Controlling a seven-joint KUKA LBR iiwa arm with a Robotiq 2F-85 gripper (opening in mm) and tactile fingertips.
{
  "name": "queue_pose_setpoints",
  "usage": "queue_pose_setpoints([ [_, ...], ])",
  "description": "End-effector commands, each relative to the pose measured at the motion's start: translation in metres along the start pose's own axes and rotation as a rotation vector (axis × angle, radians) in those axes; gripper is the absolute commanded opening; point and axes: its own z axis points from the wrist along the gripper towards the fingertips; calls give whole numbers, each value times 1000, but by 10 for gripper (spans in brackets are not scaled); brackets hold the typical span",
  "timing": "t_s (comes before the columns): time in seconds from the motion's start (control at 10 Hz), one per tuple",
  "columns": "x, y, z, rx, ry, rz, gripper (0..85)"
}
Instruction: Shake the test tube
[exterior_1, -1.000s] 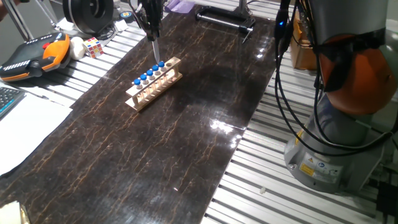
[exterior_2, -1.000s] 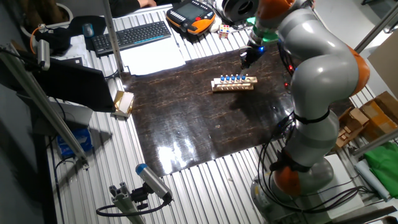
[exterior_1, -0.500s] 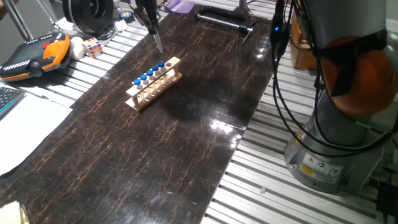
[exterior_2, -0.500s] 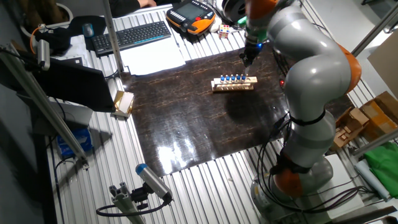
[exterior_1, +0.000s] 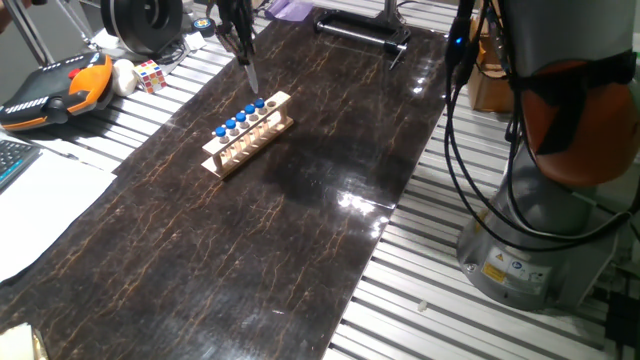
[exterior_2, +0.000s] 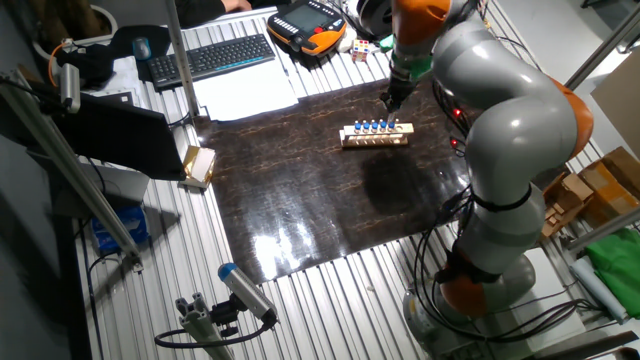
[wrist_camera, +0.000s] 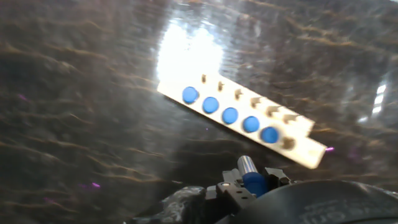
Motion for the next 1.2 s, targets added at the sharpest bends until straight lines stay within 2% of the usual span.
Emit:
queue_pose_setpoints([
  [0.0, 1, 4, 2, -149, -12, 189, 43],
  [0.1, 2, 5, 3, -202, -12, 242, 43],
  [0.2, 2, 5, 3, -197, 16, 239, 40],
  [0.3, 2, 2, 2, -105, 64, 168, 43],
  [0.4, 4, -5, 0, -12, 80, 90, 47],
  [0.5, 4, -12, -2, -1, 77, 70, 47],
  [0.6, 2, -21, -4, 47, 78, 29, 47],
  [0.7, 0, -29, -8, 112, 85, -12, 47],
  [0.8, -1, -37, -11, 135, 86, -37, 47],
  [0.9, -2, -39, -12, 175, 88, -69, 43],
  [1.0, -2, -35, -11, 197, 84, -71, 47],
  [1.1, -1, -24, -8, 135, 62, -11, 43],
])
